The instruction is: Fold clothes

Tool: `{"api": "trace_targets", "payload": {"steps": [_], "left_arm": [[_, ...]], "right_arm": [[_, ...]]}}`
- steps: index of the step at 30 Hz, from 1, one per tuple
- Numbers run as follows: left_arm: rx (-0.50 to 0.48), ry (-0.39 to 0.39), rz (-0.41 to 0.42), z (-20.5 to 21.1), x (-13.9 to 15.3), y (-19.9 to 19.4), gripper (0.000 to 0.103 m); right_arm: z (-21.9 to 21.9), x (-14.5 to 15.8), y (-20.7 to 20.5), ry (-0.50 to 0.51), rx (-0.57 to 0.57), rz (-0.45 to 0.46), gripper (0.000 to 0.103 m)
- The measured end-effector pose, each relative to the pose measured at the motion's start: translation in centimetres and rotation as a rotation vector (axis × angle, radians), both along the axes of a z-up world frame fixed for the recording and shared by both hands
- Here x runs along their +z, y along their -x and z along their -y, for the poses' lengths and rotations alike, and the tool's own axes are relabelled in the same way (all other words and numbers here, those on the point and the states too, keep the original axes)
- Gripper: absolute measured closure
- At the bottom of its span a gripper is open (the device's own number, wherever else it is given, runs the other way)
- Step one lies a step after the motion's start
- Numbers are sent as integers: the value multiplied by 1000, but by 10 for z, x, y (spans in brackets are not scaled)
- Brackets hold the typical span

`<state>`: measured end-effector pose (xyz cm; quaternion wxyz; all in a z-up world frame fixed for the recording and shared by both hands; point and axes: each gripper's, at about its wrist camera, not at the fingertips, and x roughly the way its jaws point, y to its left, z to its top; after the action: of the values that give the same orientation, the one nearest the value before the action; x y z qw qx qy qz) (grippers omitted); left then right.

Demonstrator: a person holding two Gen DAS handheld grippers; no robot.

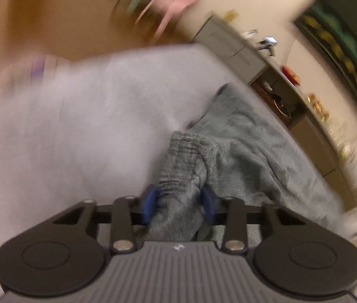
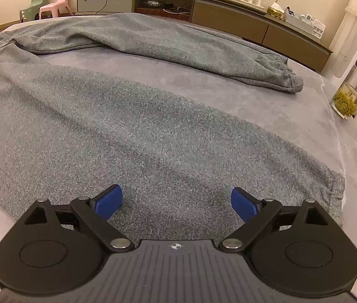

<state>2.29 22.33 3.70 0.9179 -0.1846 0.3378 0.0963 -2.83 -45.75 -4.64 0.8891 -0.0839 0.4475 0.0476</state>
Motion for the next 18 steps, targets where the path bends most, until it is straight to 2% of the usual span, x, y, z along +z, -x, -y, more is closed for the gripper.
{"api": "trace_targets", "payload": {"steps": [1, 2, 3, 4, 5, 6, 7, 9, 11, 13, 16, 18], "left_arm": [[-118, -144, 44, 30, 9, 3, 68], [-277, -287, 48, 66, 6, 7, 69], [-376, -409, 24, 94, -4, 11, 71], [-433, -528, -13, 118, -17, 15, 71], [-464, -616, -38, 133, -27, 18, 69], [-484, -673, -42, 142, -33, 21, 68], [-494, -690, -33, 144, -33, 23, 65], [-463, -606, -12, 131, -20, 24, 58], [-379, -442, 26, 105, 0, 24, 45], [-283, -255, 69, 73, 19, 23, 38], [-137, 25, 97, 19, 24, 17, 37], [-78, 171, 56, -3, 16, 9, 38]], "right_arm": [[1, 0, 0, -3, -2, -1, 9], [1, 0, 0, -3, -5, -2, 9], [1, -1, -1, 0, -7, -2, 9], [0, -1, -1, 4, -9, -3, 8], [0, 0, -1, 7, -11, -4, 8], [-1, 0, -2, 11, -13, -4, 8], [-3, 0, -2, 17, -12, -4, 8], [-7, 0, -3, 35, -7, -3, 8], [-10, 1, -5, 45, -1, -1, 7], [-11, 1, -7, 47, 4, -1, 7], [-10, 1, -8, 45, 7, -1, 6], [-10, 1, -8, 44, 11, -1, 6]]}}
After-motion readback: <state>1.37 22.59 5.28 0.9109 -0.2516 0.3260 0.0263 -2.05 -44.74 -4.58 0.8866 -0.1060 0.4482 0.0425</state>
